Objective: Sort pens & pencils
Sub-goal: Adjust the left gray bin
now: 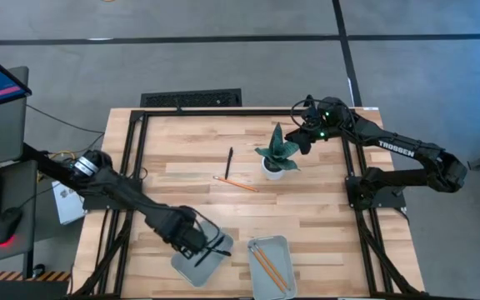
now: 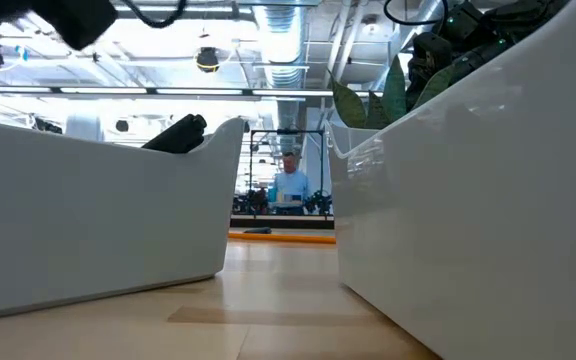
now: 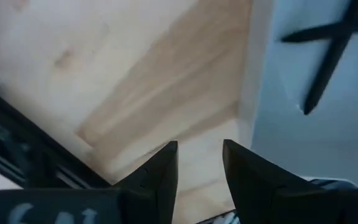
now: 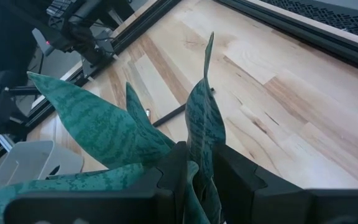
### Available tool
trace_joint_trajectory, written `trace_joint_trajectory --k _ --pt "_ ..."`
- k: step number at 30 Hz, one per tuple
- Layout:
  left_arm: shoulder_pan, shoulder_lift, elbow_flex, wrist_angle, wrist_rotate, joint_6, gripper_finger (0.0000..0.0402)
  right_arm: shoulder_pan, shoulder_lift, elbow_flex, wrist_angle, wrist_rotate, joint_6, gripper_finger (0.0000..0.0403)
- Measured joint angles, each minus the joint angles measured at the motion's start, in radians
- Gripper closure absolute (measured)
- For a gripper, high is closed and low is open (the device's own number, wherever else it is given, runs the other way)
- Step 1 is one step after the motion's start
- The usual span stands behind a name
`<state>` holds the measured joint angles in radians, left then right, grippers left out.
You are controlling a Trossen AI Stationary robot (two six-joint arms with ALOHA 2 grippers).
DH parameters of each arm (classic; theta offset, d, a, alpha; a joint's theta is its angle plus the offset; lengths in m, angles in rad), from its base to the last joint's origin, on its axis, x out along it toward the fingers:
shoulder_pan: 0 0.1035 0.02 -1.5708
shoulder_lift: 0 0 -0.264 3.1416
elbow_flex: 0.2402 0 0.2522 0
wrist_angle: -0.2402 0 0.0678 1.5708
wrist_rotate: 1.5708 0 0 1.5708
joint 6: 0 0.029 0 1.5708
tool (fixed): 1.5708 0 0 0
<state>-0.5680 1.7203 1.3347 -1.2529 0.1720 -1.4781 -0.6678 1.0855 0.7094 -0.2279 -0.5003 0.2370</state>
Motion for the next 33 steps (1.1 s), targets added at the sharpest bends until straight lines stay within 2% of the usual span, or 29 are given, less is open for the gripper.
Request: trace_joint_trajectory --k 8,14,24,33 --pt "-0.046 0.011 -0.001 0.082 -0.001 -0.142 0.0283 0.016 0.000 0.000 0.003 0.001 0.000 0.0305" --pt "-0.070 0.018 -0.002 -0.015 -0.038 -0.231 0.0283 0.052 -0.001 0.000 0.003 0.001 0.000 0.0305" --pt "-0.080 0.036 -0.003 -0.001 -0.004 -0.227 0.0283 0.079 -0.001 0.000 0.002 0.004 -0.001 0.0305" --pt "-0.080 0.148 -0.003 0.147 0.124 -0.124 0.0283 0.079 -0.001 0.000 0.004 0.004 0.000 0.0305"
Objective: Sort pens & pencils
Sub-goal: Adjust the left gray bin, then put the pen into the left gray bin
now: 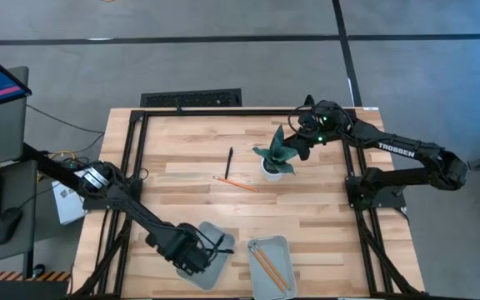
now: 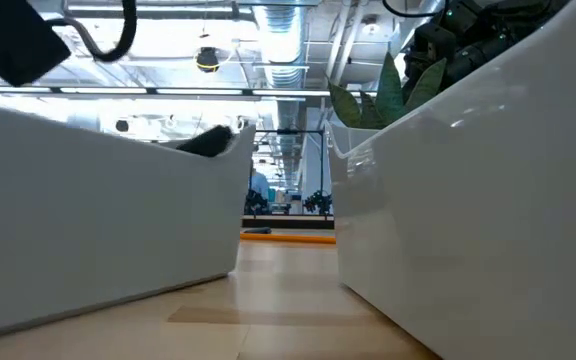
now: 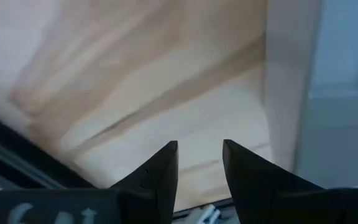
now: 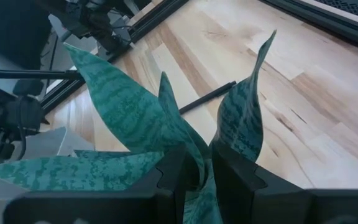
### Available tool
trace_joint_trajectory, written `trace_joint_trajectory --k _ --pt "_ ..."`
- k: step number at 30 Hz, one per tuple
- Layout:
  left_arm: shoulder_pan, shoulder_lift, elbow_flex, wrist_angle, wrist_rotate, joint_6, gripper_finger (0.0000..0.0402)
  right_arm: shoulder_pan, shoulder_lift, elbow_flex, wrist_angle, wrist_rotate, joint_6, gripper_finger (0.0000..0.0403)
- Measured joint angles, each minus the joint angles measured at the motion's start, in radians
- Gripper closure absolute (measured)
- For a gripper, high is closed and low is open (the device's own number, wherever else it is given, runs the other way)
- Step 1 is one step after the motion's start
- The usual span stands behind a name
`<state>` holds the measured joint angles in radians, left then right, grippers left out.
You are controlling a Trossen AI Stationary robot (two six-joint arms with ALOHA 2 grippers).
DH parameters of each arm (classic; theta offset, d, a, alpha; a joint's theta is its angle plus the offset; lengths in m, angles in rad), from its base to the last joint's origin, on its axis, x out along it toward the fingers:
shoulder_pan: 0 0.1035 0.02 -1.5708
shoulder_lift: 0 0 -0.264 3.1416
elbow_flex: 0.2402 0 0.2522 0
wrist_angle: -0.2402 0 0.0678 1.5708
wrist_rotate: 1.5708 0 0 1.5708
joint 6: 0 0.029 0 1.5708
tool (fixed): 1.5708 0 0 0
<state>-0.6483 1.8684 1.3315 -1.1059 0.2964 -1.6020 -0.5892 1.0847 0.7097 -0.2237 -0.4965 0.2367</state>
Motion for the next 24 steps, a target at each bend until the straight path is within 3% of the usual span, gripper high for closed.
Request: trace_joint_trajectory --k 12,20,24 --pt "0.006 0.015 0.000 0.275 -0.079 0.068 0.0283 0.000 0.000 0.000 -0.001 0.000 0.007 0.0305" --pt "-0.007 0.015 0.011 0.235 -0.079 0.103 0.0283 0.000 0.000 0.000 0.000 0.000 0.025 0.0305" --pt "-0.012 0.013 0.072 0.067 -0.121 0.139 0.0283 0.000 0.000 0.000 0.000 0.000 0.026 0.0305"
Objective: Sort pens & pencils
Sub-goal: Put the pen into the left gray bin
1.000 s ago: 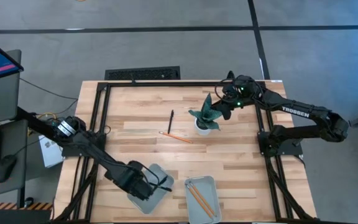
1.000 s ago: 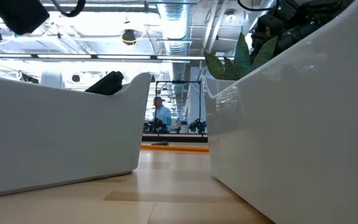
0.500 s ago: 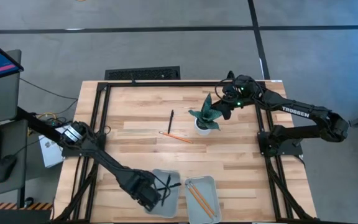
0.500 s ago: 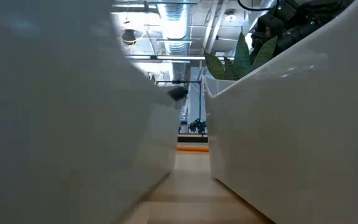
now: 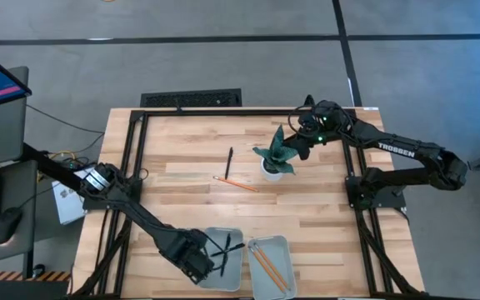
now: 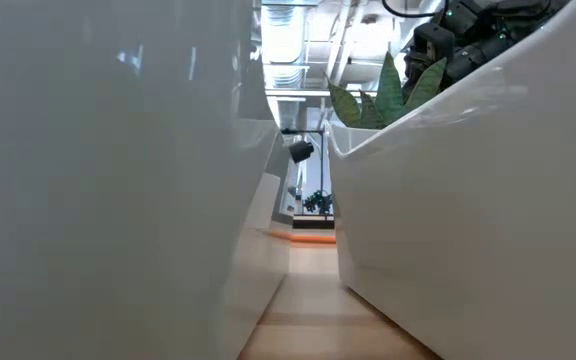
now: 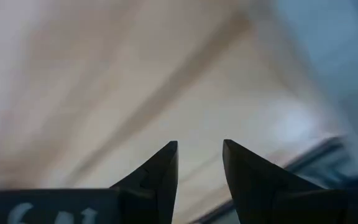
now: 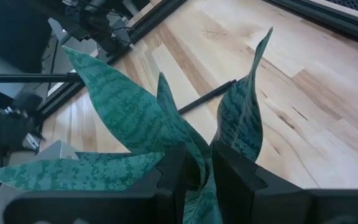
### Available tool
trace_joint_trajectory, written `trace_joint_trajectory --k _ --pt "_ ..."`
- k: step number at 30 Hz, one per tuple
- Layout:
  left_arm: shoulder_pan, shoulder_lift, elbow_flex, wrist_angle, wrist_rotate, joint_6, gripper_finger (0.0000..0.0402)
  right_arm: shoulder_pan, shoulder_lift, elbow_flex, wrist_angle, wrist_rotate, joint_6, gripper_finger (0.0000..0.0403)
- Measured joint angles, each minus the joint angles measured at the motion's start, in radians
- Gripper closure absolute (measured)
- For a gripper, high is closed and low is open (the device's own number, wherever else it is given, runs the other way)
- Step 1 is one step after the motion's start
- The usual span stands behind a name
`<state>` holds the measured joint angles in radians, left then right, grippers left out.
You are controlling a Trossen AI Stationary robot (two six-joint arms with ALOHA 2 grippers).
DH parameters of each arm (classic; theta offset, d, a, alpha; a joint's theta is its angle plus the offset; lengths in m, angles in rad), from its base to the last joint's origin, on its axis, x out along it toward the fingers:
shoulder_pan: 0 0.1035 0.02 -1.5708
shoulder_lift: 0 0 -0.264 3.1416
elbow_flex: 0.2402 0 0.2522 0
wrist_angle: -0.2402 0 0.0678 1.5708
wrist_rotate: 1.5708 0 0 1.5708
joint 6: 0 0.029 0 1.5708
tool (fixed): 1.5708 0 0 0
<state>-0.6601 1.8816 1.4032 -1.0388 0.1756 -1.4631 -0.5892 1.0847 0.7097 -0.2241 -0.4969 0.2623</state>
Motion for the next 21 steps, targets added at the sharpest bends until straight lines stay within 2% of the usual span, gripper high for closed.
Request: trace_joint_trajectory --k 7,13,21 --pt "0.009 -0.098 0.077 -0.335 -0.177 0.021 0.0283 0.000 0.000 0.000 0.000 0.000 0.000 0.0305" --pt "0.064 -0.230 0.081 -0.378 -0.414 0.091 0.0283 0.000 0.000 0.000 0.007 0.000 0.000 0.0305" --pt "0.202 -0.379 0.081 -0.383 -0.684 0.277 0.0283 0.000 0.000 0.000 0.074 0.000 0.002 0.0305"
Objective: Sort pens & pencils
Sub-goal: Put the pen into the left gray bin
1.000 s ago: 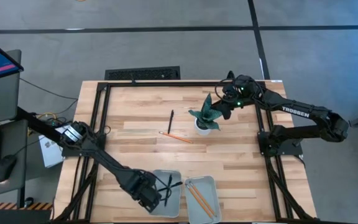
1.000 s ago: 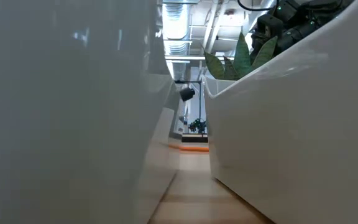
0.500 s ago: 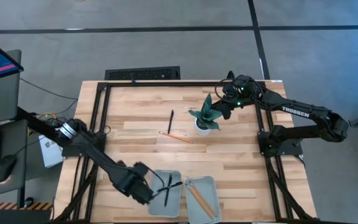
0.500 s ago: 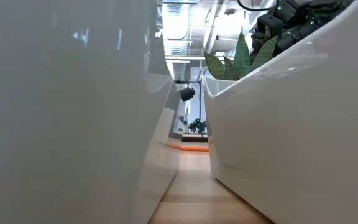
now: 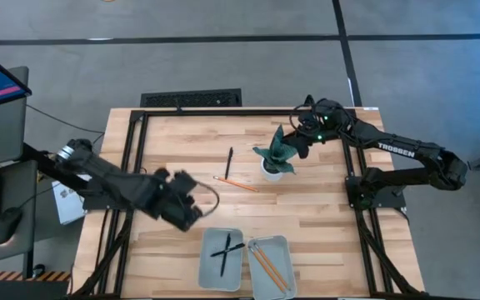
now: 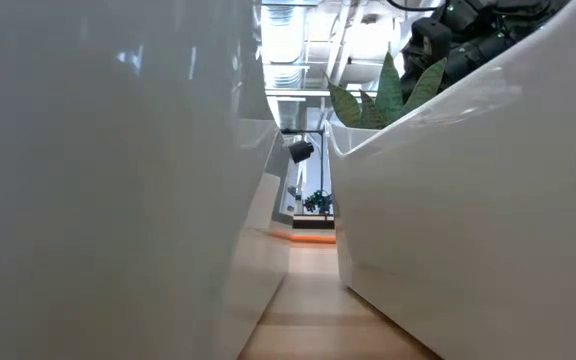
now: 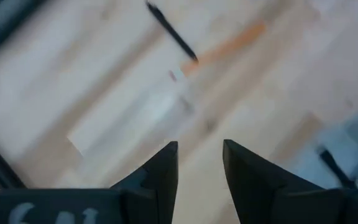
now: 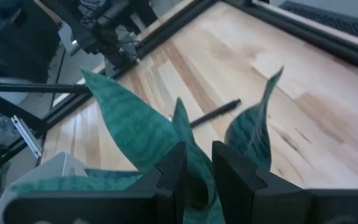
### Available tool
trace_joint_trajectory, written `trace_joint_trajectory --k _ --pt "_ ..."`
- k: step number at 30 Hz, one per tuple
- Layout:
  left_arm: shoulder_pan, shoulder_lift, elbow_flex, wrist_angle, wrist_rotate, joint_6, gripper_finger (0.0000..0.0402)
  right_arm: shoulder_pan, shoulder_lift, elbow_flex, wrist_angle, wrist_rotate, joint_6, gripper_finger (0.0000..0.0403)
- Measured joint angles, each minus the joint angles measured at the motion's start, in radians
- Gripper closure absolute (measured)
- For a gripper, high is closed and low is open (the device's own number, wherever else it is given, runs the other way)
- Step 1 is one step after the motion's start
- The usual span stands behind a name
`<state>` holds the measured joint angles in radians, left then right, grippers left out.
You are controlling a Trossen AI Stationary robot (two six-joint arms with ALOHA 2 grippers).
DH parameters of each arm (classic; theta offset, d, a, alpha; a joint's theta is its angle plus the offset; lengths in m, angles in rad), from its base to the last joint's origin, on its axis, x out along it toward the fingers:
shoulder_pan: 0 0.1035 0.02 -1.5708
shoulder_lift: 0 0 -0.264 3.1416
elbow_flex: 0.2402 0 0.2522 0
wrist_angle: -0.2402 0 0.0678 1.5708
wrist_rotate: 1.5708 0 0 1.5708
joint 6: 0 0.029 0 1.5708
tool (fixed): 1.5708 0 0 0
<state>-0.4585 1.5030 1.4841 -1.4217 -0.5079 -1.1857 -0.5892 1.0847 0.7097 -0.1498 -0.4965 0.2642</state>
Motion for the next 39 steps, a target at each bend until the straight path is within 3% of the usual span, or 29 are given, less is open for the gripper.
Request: trace_joint_trajectory --k 3,15,23,28,32,39 --pt "0.075 -0.033 0.000 -0.001 -0.040 0.066 0.0283 0.000 0.000 0.000 0.025 0.000 0.000 0.0305" --pt "0.407 -0.047 0.000 0.081 -0.043 0.399 0.0279 -0.005 0.000 0.000 0.032 0.000 0.000 0.0305" --pt "0.563 -0.046 0.000 0.294 -0.002 0.744 0.0209 -0.055 0.000 0.000 0.031 0.021 0.000 0.0305" --pt "0.663 -0.046 0.000 0.371 0.012 0.834 0.0182 -0.101 0.000 0.000 0.031 0.053 0.000 0.0305" --pt "0.766 -0.046 0.000 0.399 0.083 0.900 0.0176 -0.139 0.000 0.000 0.031 0.053 0.000 0.0305" --pt "0.937 -0.025 -0.001 0.558 0.298 0.997 0.0175 -0.199 0.000 0.000 0.030 0.053 -0.002 0.0305"
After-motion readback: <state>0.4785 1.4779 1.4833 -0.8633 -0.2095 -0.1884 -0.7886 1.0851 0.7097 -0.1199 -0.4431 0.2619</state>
